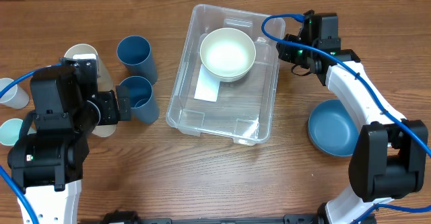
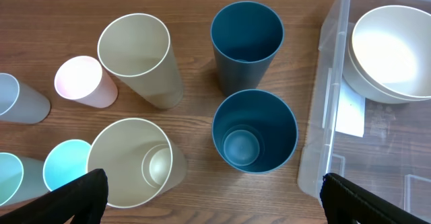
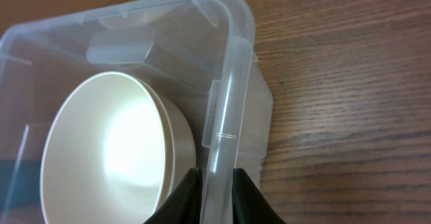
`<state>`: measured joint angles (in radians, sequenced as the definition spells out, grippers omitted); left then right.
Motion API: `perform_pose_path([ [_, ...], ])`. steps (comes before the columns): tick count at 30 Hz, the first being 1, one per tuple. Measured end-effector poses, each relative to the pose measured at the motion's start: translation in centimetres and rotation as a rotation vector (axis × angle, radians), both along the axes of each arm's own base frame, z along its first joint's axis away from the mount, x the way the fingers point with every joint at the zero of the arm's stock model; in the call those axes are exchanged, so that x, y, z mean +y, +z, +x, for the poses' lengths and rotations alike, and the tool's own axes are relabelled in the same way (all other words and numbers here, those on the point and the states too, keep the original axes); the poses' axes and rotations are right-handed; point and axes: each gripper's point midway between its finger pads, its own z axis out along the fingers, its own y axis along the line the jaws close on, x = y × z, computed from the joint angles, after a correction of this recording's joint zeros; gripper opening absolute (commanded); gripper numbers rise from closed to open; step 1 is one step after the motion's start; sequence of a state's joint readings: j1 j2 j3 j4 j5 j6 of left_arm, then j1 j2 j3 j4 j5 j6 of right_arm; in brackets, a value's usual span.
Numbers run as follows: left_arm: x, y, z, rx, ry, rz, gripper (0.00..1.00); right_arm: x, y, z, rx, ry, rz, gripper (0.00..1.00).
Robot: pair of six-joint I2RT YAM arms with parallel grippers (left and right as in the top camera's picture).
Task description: Pack container
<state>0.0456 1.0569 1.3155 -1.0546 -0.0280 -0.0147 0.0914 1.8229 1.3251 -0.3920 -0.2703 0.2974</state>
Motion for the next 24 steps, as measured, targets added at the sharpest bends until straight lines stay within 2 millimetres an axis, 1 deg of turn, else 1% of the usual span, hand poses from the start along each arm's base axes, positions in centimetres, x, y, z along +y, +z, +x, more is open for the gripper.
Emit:
perform_pose_path([
  [8, 0.0, 0.0, 0.0, 0.0, 0.0, 0.0, 1.0, 0.7, -0.1, -0.5, -0.028, 0.12, -0.047, 0.05],
  [14, 0.0, 0.0, 0.0, 0.0, 0.0, 0.0, 1.0, 1.1, -0.1, -1.0, -0.016, 0.157, -0.042, 0.05],
  [22, 0.0, 0.0, 0.0, 0.0, 0.0, 0.0, 1.0, 1.5, 0.0, -1.0, 0.021, 0.086, 0.035, 0.06],
  [24, 0.0, 0.0, 0.0, 0.0, 0.0, 0.0, 1.0, 2.0, 0.1, -1.0, 0.028, 0.067, 0.047, 0.06],
])
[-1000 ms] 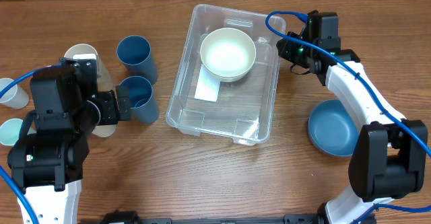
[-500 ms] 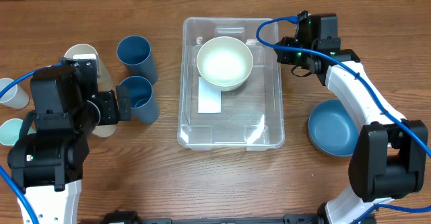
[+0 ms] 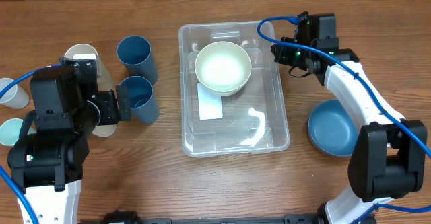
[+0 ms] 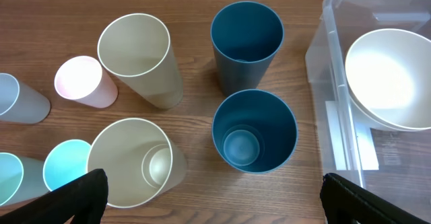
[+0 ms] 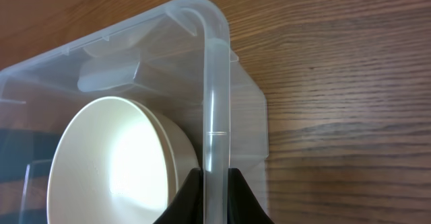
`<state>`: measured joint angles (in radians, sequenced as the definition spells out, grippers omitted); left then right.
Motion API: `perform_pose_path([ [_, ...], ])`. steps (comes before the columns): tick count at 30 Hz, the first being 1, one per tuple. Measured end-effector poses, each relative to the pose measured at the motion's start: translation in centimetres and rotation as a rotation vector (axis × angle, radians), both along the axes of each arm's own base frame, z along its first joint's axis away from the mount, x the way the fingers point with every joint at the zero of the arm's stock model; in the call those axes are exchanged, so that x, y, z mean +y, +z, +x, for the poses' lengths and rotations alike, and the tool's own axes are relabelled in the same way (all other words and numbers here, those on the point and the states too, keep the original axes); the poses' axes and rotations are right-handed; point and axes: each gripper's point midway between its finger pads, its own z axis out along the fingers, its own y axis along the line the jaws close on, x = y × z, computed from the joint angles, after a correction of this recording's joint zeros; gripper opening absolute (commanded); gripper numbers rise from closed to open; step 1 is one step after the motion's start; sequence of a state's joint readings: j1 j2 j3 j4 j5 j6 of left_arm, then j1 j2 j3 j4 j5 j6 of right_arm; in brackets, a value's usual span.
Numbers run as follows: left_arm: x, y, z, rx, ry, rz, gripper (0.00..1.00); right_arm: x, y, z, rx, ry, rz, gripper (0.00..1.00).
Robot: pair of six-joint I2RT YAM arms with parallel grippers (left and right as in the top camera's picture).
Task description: Pack container
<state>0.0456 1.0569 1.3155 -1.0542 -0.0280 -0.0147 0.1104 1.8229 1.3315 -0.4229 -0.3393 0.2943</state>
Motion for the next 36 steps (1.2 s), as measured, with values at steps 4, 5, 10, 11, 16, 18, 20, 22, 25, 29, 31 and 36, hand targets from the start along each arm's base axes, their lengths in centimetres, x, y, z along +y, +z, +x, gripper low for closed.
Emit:
perform_pose_path([
  [4, 0.0, 0.0, 0.0, 0.0, 0.0, 0.0, 1.0, 1.8, 0.0, -0.3, 0.018, -0.011, 0.018, 0.06],
  [5, 0.0, 0.0, 0.0, 0.0, 0.0, 0.0, 1.0, 2.0, -0.1, -0.4, 0.023, -0.019, 0.019, 0.08],
  [10, 0.0, 0.0, 0.0, 0.0, 0.0, 0.0, 1.0, 2.5, -0.1, -0.5, 0.041, -0.048, 0.036, 0.54],
  [11, 0.0, 0.0, 0.0, 0.0, 0.0, 0.0, 1.0, 2.5, -0.1, -0.5, 0.04, -0.048, 0.037, 0.57],
  [16, 0.0, 0.0, 0.0, 0.0, 0.0, 0.0, 1.0, 2.2, 0.0, -0.5, 0.01, 0.023, 0.013, 0.77],
  [18, 0.0, 0.0, 0.0, 0.0, 0.0, 0.0, 1.0, 1.8, 0.0, -0.8, 0.015, 0.047, 0.022, 0.77],
  [20, 0.0, 0.0, 0.0, 0.0, 0.0, 0.0, 1.0, 1.2, 0.6, -0.9, 0.01, 0.057, 0.045, 0.76],
  [22, 0.0, 0.0, 0.0, 0.0, 0.0, 0.0, 1.0, 0.4, 2.7, -1.3, -0.019, 0.058, 0.071, 0.73],
  [25, 0.0, 0.0, 0.0, 0.001, 0.0, 0.0, 1.0, -1.3, 8.6, -3.9, -0.082, 0.027, 0.092, 0.71],
  [29, 0.0, 0.0, 0.0, -0.002, 0.0, 0.0, 1.0, -7.1, 11.1, -10.4, 0.055, -0.226, 0.045, 0.79],
  [31, 0.0, 0.0, 0.0, 0.0, 0.0, 0.0, 1.0, -11.1, 10.6, -12.7, 0.137, -0.402, 0.019, 0.82],
  [36, 0.0, 0.0, 0.0, 0.0, 0.0, 0.0, 1.0, -18.6, 7.5, -19.6, 0.41, -0.751, -0.061, 0.83],
])
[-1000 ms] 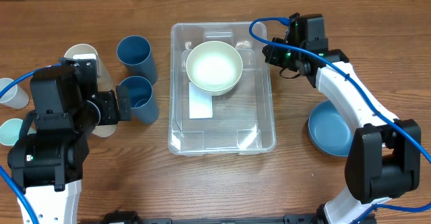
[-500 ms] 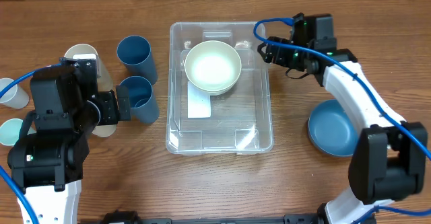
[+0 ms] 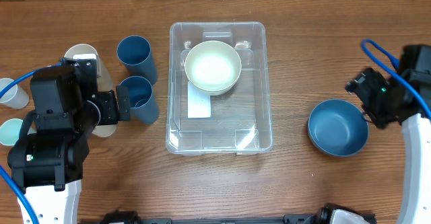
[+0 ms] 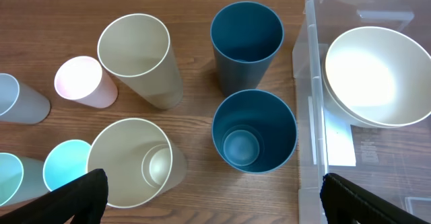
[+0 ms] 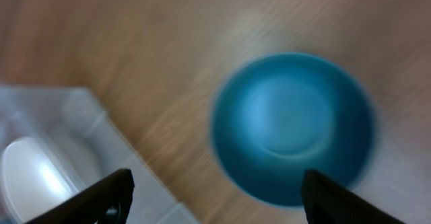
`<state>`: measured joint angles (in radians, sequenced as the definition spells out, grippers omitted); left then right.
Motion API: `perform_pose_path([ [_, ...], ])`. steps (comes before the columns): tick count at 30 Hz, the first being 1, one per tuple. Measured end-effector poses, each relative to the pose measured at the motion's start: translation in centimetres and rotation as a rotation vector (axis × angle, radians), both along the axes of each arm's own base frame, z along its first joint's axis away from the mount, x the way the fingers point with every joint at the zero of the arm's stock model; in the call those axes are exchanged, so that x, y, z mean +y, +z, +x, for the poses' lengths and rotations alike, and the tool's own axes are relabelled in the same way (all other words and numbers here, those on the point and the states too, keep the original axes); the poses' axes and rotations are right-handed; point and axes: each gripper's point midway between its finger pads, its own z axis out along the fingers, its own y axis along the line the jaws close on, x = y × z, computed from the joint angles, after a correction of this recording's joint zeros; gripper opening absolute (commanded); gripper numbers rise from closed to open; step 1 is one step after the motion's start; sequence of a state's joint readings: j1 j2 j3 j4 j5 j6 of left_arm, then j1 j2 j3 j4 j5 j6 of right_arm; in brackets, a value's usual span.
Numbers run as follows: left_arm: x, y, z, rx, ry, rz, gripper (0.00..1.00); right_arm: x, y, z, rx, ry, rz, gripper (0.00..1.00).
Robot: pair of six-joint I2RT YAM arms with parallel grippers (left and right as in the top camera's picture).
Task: Pack container
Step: 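Grasp the dark blue bowl rim with the right gripper and lift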
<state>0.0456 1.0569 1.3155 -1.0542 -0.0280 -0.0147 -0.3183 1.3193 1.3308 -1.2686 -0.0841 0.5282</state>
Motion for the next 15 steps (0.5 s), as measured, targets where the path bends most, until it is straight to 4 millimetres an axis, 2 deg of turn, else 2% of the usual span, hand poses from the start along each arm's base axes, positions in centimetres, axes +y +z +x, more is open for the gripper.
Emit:
perform_pose_path([
  [3, 0.0, 0.0, 0.0, 0.0, 0.0, 0.0, 1.0, -2.7, -1.6, -3.3, 0.124, -0.117, -0.035, 0.86],
  [6, 0.0, 0.0, 0.0, 0.0, 0.0, 0.0, 1.0, -3.1, -3.5, -5.0, 0.199, -0.154, -0.024, 0.88],
  [9, 0.0, 0.0, 0.0, -0.001, 0.0, 0.0, 1.0, -2.9, -7.6, -8.2, 0.329, -0.203, 0.022, 0.87],
  [11, 0.0, 0.0, 0.0, 0.0, 0.0, 0.0, 1.0, -2.8, -10.0, -9.4, 0.368, -0.229, 0.043, 0.78],
  [13, 0.0, 0.0, 0.0, 0.0, 0.0, 0.0, 1.0, -2.5, -11.5, -10.4, 0.396, -0.245, 0.068, 0.7],
  [15, 0.0, 0.0, 0.0, 0.0, 0.0, 0.0, 1.0, -2.2, -11.9, -10.1, 0.377, -0.257, 0.102, 0.62],
])
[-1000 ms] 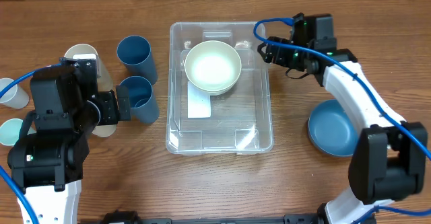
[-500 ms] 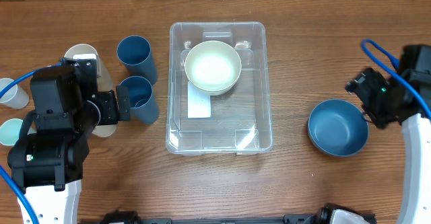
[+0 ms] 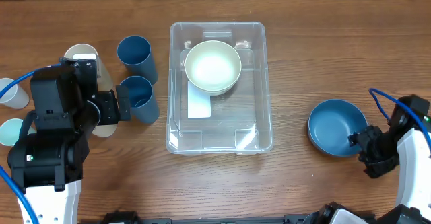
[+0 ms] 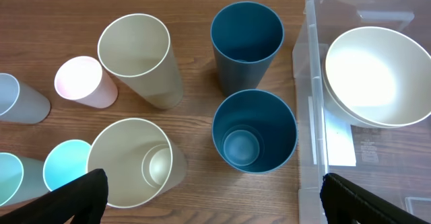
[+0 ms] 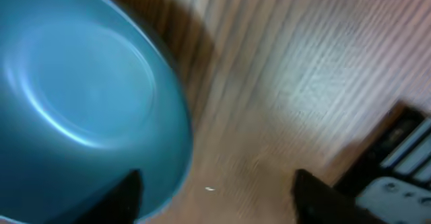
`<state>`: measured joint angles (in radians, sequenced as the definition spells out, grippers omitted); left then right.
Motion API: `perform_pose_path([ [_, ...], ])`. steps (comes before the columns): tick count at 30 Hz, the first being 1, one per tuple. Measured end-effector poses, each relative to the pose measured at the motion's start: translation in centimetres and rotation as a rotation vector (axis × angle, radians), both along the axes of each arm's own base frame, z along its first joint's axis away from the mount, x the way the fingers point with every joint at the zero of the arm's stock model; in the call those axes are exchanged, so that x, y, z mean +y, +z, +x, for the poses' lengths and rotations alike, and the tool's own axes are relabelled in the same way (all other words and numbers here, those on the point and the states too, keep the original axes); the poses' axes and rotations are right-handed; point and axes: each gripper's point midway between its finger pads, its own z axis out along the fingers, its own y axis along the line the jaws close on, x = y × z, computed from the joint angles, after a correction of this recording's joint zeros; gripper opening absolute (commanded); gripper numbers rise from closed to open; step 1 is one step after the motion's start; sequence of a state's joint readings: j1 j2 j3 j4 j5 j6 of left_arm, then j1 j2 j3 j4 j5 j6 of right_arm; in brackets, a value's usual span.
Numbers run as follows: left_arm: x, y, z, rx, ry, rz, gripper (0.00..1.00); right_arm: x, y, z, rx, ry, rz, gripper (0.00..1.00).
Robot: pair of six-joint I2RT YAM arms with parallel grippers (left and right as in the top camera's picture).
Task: Pack container
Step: 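Grasp the dark blue bowl rim with the right gripper and lift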
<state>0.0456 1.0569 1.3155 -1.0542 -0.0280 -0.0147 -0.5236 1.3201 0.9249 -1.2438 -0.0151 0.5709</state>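
The clear plastic container (image 3: 268,83) stands mid-table, and its left wall (image 4: 306,150) shows in the left wrist view. Nested cream bowls (image 3: 213,66) (image 4: 370,76) sit in its far half over a white label. A blue bowl (image 3: 337,126) (image 5: 81,103) rests on the table to the right. My right gripper (image 3: 363,146) (image 5: 219,197) is open just off the bowl's near right rim, holding nothing. Over the cups at the left, my left gripper (image 3: 111,108) (image 4: 212,207) hangs open and empty.
Left of the container stand two tall blue cups (image 3: 138,56) (image 3: 138,99), the nearer one with a smaller cup inside. Cream cups (image 4: 138,59) (image 4: 135,160), a pink cup (image 4: 81,79) and pale blue cups (image 4: 64,163) stand further left. A dark device (image 5: 397,163) lies by the right gripper.
My right gripper has moved from the far right side of the blue bowl to its near right side, closer to the bowl and table. Container, bowls, cups and left arm are unchanged.
First my right gripper was shut on the container's far right rim, with the container skewed. Then it still held the rim and the container stood square. Later it had let go, open near the blue bowl, with the container further left. Now it sits low beside that bowl.
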Motion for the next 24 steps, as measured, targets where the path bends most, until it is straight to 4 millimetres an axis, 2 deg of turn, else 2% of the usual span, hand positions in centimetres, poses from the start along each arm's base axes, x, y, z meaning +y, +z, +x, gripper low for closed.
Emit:
perform_pose_path([
  [1, 0.0, 0.0, 0.0, 0.0, 0.0, 0.0, 1.0, 0.2, -0.1, 0.4, -0.019, -0.007, 0.011, 0.55],
  [2, 0.0, 0.0, 0.0, 0.0, 0.0, 0.0, 1.0, 0.3, -0.2, 0.7, -0.034, -0.01, 0.021, 0.44],
  [3, 0.0, 0.0, 0.0, 0.0, 0.0, 0.0, 1.0, 0.5, -0.4, 0.8, -0.043, -0.012, 0.032, 0.41],
  [10, 0.0, 0.0, 0.0, 0.0, 0.0, 0.0, 1.0, 1.2, -2.6, 0.8, -0.064, -0.041, 0.062, 0.39],
  [11, 0.0, 0.0, 0.0, 0.0, 0.0, 0.0, 1.0, 1.4, -3.1, 0.7, -0.067, -0.046, 0.066, 0.33],
  [13, 0.0, 0.0, 0.0, 0.0, 0.0, 0.0, 1.0, 1.9, -4.2, 0.3, -0.064, -0.051, 0.085, 0.11],
  [14, 0.0, 0.0, 0.0, 0.0, 0.0, 0.0, 1.0, 2.0, -4.4, 0.3, -0.067, -0.059, 0.088, 0.04],
  [20, 0.0, 0.0, 0.0, 0.0, 0.0, 0.0, 1.0, 1.7, -4.4, 1.2, -0.111, -0.04, 0.08, 0.04],
  [24, 0.0, 0.0, 0.0, 0.0, 0.0, 0.0, 1.0, 1.0, -2.3, 2.5, -0.142, 0.021, 0.061, 0.04],
])
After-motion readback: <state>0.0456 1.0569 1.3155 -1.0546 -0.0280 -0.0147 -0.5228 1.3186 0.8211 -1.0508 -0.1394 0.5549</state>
